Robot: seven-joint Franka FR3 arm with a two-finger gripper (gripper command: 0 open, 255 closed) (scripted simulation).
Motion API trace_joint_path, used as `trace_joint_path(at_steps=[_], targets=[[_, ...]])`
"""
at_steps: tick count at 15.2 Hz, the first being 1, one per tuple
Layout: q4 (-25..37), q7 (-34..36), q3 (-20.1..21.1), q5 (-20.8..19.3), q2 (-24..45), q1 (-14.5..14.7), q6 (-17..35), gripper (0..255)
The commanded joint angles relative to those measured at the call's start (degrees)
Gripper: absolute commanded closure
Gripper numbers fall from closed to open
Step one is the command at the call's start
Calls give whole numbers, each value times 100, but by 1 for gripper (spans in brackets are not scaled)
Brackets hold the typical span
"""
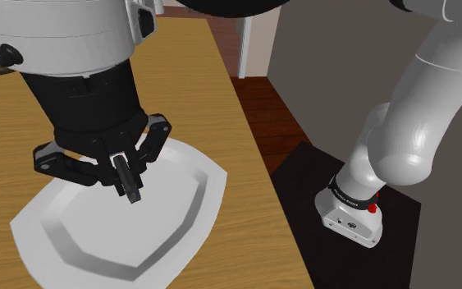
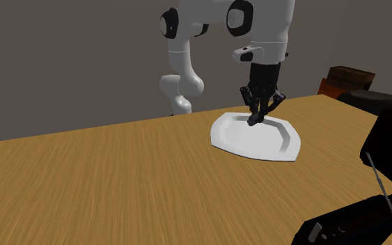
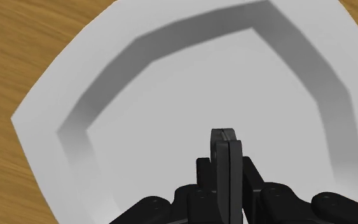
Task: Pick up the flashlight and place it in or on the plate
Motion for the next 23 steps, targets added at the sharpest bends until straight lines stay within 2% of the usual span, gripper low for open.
trace_joint_path(at_steps=[1, 8, 15, 16, 21, 23], targets=[[-159, -2, -4, 5, -9, -6, 154, 255], [-696, 3, -12, -4, -2, -17, 695, 255], [-696, 3, -12, -4, -2, -17, 695, 255], [-697, 5, -12, -6, -1, -16, 697, 0], [-696, 3, -12, -4, -2, -17, 695, 0], [-341, -17, -10, 24, -36, -19, 317, 0]])
